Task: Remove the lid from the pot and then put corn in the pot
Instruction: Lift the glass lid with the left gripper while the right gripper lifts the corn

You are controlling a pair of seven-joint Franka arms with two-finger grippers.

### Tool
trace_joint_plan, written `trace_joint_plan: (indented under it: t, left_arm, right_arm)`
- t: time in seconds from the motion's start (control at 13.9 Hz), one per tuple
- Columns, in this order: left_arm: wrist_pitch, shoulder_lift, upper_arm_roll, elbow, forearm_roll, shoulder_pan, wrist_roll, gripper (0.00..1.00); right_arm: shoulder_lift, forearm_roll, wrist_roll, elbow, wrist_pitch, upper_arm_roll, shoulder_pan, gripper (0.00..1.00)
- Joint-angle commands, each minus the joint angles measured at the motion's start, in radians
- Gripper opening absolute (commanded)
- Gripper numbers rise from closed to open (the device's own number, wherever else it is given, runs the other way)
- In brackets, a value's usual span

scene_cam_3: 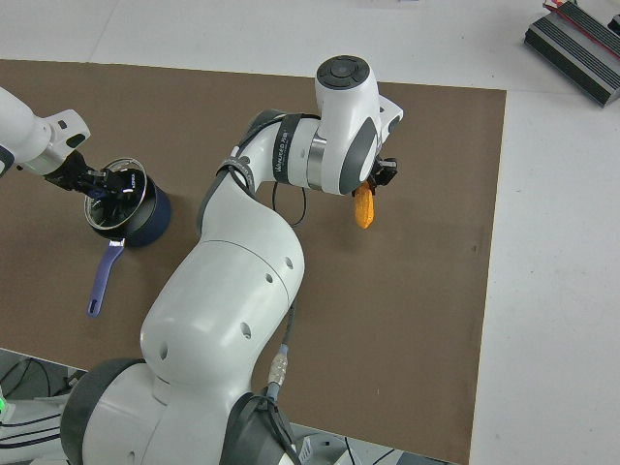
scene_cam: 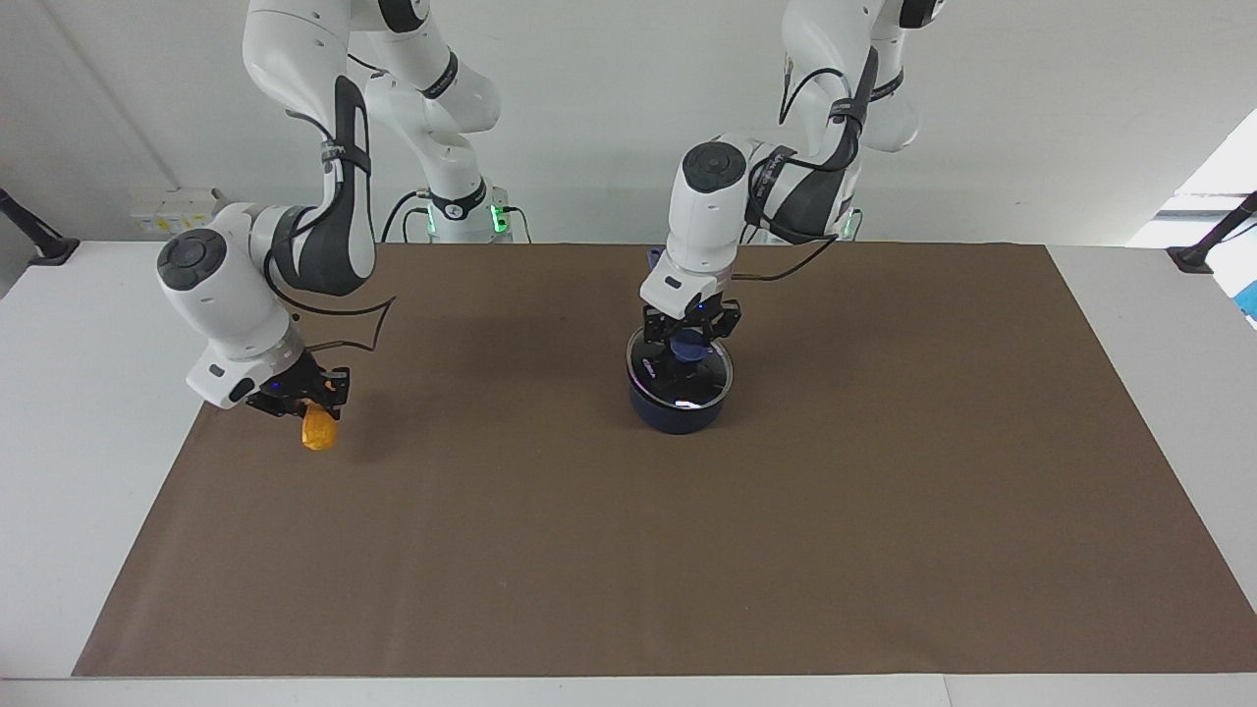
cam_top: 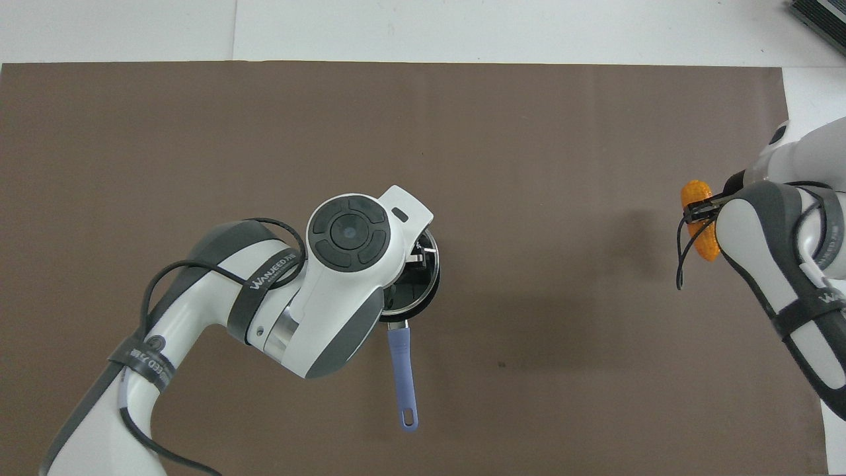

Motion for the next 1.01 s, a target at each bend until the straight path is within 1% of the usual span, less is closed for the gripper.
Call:
trace_joint_plan:
  t: [0.0, 0.07, 0.22, 0.29, 0.5, 0.72, 0.86, 0.93]
  left_arm:
    - [-0.071, -0.06, 0.005, 0.033, 0.005, 0.059, 0.046, 0.0]
    - [-0.082, -0.073, 0.005, 0.035, 0.005, 0.085, 0.072, 0.0]
    - [-0.093, -0.08, 0.007, 0.032, 0.006, 0.131, 0.111, 0.0]
    - [-0.093, -0.08, 0.007, 0.029, 0.006, 0.162, 0.14, 0.0]
    - [-0.088, -0.078, 0.005, 0.015, 0.049, 0.252, 0.18, 0.0]
    - [-0.076, -0.078, 0.005, -0.008, 0.057, 0.355, 0.226, 0.0]
    - [-0.05, -0.078, 0.005, -0.065, 0.089, 0.421, 0.258, 0.0]
    - [0.005, -0.081, 0.005, -0.123, 0.128, 0.446, 0.26, 0.0]
  right_arm:
    - [-0.055, 0.021, 0.052, 0.026, -0.091, 0.009, 0.021, 0.0]
    - [-0.058, 0.022, 0.096, 0.046, -0.125, 0.035, 0.026, 0.0]
    - [-0.067, 0.019, 0.169, 0.063, -0.144, 0.076, 0.035, 0.0]
    - [-0.067, 0.018, 0.205, 0.07, -0.145, 0.084, 0.059, 0.0]
    - [-0.066, 0.002, 0.334, 0.089, -0.148, 0.084, 0.15, 0.0]
    - [-0.061, 0.002, 0.478, 0.107, -0.133, 0.084, 0.248, 0.0]
    - [-0.055, 0.012, 0.543, 0.13, -0.13, 0.086, 0.308, 0.0]
    - [-0.046, 0.009, 0.596, 0.139, -0.128, 0.086, 0.358, 0.0]
